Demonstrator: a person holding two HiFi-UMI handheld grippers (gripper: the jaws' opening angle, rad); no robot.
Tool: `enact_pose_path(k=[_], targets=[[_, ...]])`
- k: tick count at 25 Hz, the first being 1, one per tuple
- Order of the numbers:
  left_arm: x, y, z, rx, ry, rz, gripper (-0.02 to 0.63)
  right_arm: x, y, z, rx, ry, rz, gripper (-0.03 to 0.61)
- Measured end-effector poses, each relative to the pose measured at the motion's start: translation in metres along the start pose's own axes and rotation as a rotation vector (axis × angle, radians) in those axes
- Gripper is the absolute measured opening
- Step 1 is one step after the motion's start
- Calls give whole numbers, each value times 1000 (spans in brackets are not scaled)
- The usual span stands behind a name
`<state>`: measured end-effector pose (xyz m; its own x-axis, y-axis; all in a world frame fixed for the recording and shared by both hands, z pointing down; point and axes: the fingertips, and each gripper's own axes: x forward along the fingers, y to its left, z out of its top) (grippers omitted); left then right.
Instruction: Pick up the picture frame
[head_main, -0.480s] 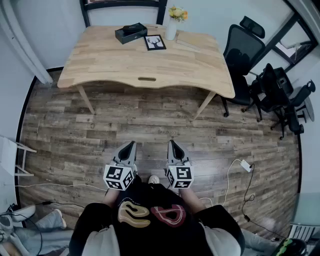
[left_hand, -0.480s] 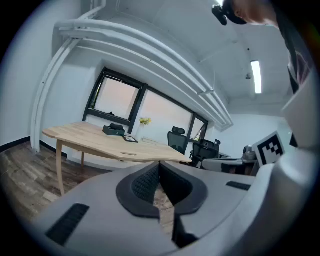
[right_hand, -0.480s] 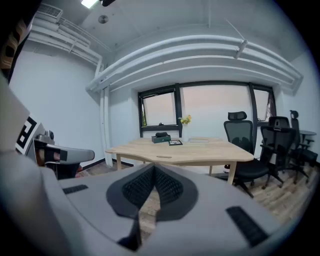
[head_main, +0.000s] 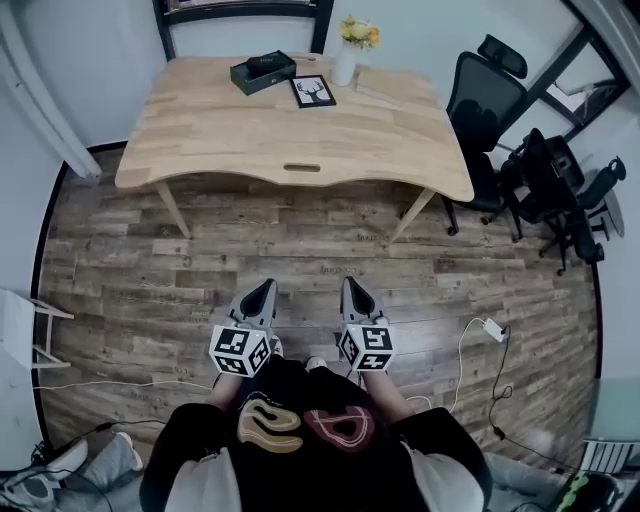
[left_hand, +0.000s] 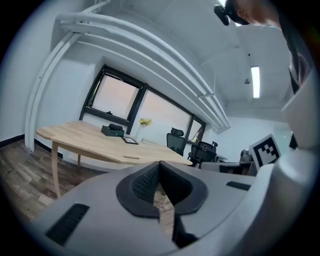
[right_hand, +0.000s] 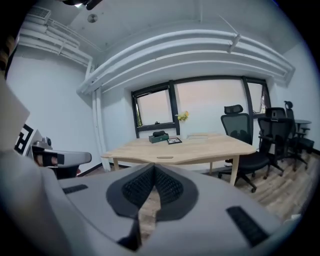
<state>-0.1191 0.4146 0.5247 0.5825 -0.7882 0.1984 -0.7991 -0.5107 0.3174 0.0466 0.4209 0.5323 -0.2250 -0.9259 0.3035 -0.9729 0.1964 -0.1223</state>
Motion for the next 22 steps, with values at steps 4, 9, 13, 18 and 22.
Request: enact_pose_path(k=[4,9,13,18,22], targets=[[0,30,4,-19,14,-10,17,19,11,4,16,-11,-28,9],[4,58,17,-22,15,-19,17,37,26,-3,45,24,-36,11],[10,69,21,-37,16,-26,17,48,27,-1,39,24,-45,11],[20,78,12,-45,48,-17,17,67,20,-2,52,18,-42,11],[41,89,15,-52,50,5,17,94,9,2,55,17,-23,11]])
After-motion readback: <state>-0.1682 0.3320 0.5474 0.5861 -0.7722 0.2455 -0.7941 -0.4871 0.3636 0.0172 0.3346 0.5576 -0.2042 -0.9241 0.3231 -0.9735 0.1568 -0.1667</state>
